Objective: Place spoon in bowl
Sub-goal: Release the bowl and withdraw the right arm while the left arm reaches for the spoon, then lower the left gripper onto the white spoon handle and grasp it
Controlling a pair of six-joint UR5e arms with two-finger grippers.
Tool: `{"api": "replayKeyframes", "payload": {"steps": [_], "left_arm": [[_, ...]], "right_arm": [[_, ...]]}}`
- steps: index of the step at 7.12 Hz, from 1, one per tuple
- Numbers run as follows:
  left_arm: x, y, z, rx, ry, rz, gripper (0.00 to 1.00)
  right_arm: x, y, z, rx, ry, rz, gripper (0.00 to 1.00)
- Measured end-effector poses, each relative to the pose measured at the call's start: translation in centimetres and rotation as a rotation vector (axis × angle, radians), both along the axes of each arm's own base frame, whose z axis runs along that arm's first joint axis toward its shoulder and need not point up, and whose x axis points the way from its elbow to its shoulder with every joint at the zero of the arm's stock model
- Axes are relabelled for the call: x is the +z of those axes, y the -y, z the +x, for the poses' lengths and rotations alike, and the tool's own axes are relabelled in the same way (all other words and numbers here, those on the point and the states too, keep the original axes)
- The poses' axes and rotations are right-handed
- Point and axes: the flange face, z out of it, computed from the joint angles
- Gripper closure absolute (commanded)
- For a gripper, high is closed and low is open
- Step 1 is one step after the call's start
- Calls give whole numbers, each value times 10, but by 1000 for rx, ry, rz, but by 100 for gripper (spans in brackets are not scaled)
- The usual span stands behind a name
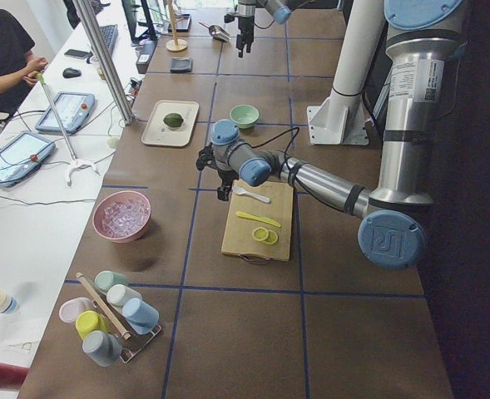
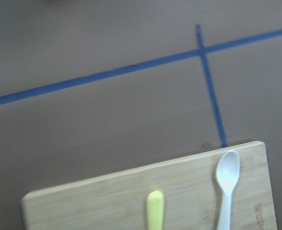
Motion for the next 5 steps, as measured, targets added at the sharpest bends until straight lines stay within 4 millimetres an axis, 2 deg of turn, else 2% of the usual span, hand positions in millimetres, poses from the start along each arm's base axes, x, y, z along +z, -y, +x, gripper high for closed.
{"api": "replayKeyframes", "payload": {"steps": [1, 2, 3, 4, 5], "left_arm": [[-1, -12, 29, 14, 28, 29, 0], [2, -20, 45, 26, 49, 42, 4], [6, -28, 58, 44, 64, 47, 9], [9, -35, 69, 63, 73, 50, 14], [12, -39, 77, 78, 78, 48, 19]], "right_arm": [[43, 3, 66, -19, -19, 34, 0], [89, -5, 118, -55, -59, 93, 0], [126, -17, 154, -91, -98, 147, 0], [146, -25, 173, -116, -121, 175, 0], [157, -29, 180, -126, -133, 182, 0]]}}
